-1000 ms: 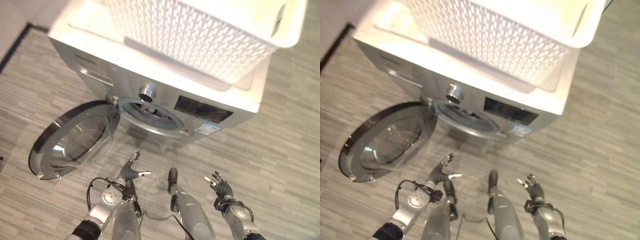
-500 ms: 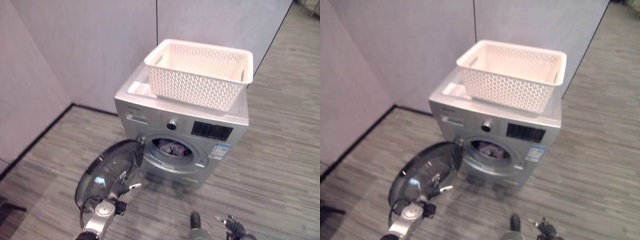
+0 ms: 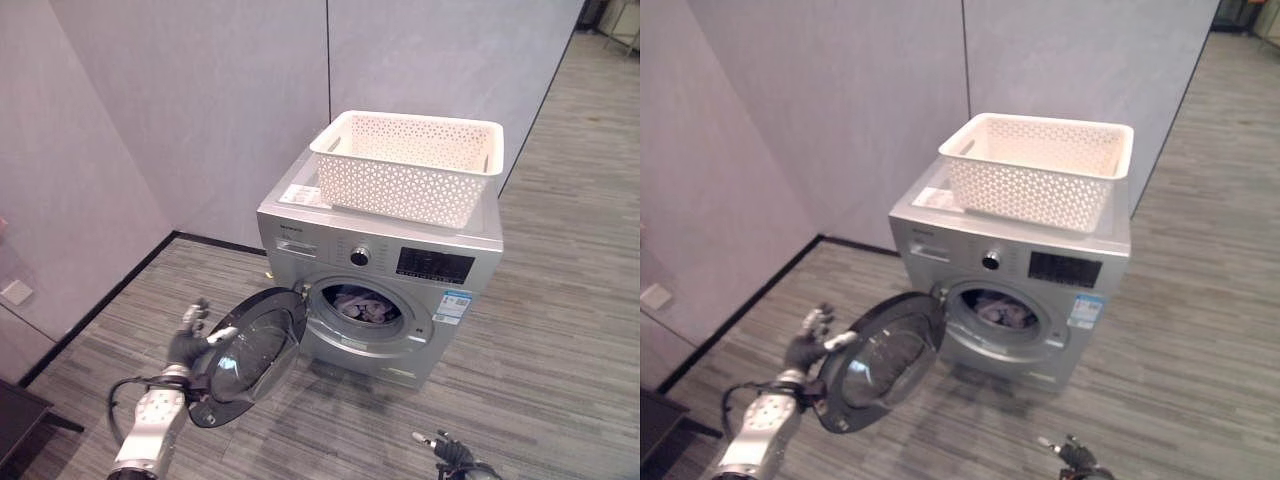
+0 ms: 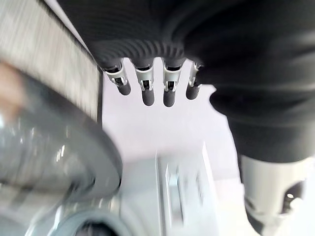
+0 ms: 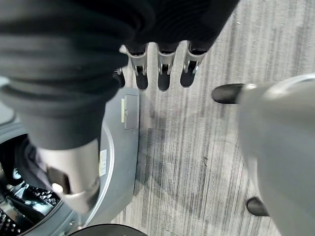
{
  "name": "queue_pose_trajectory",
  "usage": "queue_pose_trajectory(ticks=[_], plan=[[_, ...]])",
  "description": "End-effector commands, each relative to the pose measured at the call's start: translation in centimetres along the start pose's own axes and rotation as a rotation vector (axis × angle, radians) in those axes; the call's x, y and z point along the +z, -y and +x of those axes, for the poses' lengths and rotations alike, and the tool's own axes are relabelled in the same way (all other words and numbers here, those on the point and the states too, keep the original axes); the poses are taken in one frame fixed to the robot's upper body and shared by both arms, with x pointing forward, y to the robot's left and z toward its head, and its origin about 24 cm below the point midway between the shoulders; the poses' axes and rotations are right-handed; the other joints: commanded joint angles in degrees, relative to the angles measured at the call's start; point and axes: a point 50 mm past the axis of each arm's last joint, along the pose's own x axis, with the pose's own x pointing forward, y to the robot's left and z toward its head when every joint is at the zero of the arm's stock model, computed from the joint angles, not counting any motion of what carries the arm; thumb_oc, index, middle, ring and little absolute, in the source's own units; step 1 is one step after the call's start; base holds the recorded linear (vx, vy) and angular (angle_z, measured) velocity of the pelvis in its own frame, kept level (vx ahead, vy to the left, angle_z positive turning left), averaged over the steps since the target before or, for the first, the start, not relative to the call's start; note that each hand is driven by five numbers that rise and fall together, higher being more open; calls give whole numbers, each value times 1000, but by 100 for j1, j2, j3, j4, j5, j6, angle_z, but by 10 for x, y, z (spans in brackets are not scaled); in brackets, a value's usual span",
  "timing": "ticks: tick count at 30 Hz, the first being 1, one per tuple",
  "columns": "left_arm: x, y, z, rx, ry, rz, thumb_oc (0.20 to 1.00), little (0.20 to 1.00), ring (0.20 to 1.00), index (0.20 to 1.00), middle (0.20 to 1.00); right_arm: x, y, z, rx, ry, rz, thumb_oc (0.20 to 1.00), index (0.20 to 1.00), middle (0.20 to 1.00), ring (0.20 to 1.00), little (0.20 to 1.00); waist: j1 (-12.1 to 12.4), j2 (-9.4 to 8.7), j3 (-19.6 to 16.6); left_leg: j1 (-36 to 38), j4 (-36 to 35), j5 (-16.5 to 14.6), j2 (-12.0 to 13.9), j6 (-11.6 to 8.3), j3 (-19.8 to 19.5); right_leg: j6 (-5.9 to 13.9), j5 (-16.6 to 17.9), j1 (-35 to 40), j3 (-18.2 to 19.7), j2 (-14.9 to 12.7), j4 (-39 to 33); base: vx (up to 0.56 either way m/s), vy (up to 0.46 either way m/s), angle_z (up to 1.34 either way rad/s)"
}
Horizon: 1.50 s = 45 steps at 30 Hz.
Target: Grab the laundry basket,head to the washer,open it,put in the laundry and shut it.
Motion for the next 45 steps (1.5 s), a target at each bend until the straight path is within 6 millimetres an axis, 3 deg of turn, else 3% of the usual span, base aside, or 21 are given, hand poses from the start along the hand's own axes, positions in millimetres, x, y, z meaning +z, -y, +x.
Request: queue_pose_trajectory(ticks=[1,7,8,11,15,18,19,23,24,26,31,37,45], plan=[[44,-14,21,58,171,15,1000,1000,1000,1000,1000,9,-8,2,37,31,-37,1000,1000,1000,1000,1000,-84,-349,-36,-36,-26,24,-105,-74,-199,404,-241,442,-201,-390,9,67,-69,30],[67,-46,44,224,164,93,1000,1000,1000,1000,1000,5,6,-2,3,28,-27,1000,1000,1000,1000,1000,-312,-361,-96,80,-335,210,7,-168,-176,391,-249,503,-220,-272,-83,51,-16,20],[74,-64,54,276,108,187,1000,1000,1000,1000,1000,13,7,-2,10,57,-32,1000,1000,1000,1000,1000,-418,-342,-86,67,-359,222,40,-182,-121,405,-243,437,-201,-264,-52,38,30,1],[83,-82,65,302,31,330,1000,1000,1000,1000,1000,20,9,-2,22,81,-63,1000,1000,1000,1000,1000,-506,-351,-12,-5,-342,241,74,-187,-74,413,-238,325,-151,-270,4,8,37,-6],[118,-104,88,368,-101,523,1000,1000,1000,1000,1000,51,6,-1,56,169,-131,1000,1000,1000,1000,1000,-719,-463,345,-495,-212,322,193,-200,-74,406,-188,-271,34,-232,185,-143,24,-2],[167,-104,99,423,-52,597,1000,1000,1000,1000,1000,74,-1,-1,90,246,-156,1000,1000,1000,1000,1000,-805,-652,686,-989,-24,377,293,-211,-78,391,-90,-778,147,-200,268,-190,2,-9],[168,-103,100,422,-49,598,1000,1000,1000,1000,1000,75,-2,-1,90,247,-154,1000,1000,1000,1000,1000,-798,-658,682,-1013,-10,373,293,-211,-80,390,-90,-798,148,-201,277,-160,-6,-17],[211,-116,97,506,-3,598,1000,1000,1000,1000,1000,106,-17,-4,144,358,-146,1000,1000,1000,1000,1000,-876,-968,1020,-1592,236,436,394,-218,-61,387,128,-1348,318,-157,266,-146,-8,-15],[232,-122,93,551,23,596,1000,1000,1000,1000,1000,120,-28,-7,175,413,-136,1000,1000,1000,1000,1000,-901,-1154,1219,-1952,469,421,413,-223,-77,399,254,-1579,367,-145,215,-136,-26,-26],[247,-123,91,571,41,607,1000,1000,1000,1000,1000,136,-34,-11,194,475,-121,1000,1000,1000,1000,1000,-951,-1291,1404,-2314,630,443,438,-242,-167,402,376,-1797,385,-147,150,-110,-20,-9],[254,-124,90,583,51,524,1000,1000,1000,1000,1000,156,-46,-20,238,563,-97,1000,1000,1000,1000,1000,-1048,-1455,1576,-2791,845,428,468,-274,-276,426,574,-2088,417,-104,-35,-47,-20,0],[266,-111,95,569,74,502,1000,1000,1000,1000,1000,159,-55,-26,278,594,-87,1000,1000,1000,1000,1000,-1158,-1566,1605,-3144,946,465,536,-301,-455,390,645,-2328,449,-6,-121,-2,-54,7],[236,-46,123,359,59,668,1000,1000,1000,1000,1000,151,-34,-27,235,583,-96,1000,1000,1000,1000,1000,-1245,-1447,1415,-2883,812,498,645,-357,-449,314,546,-2187,514,109,-170,6,-55,-1]])
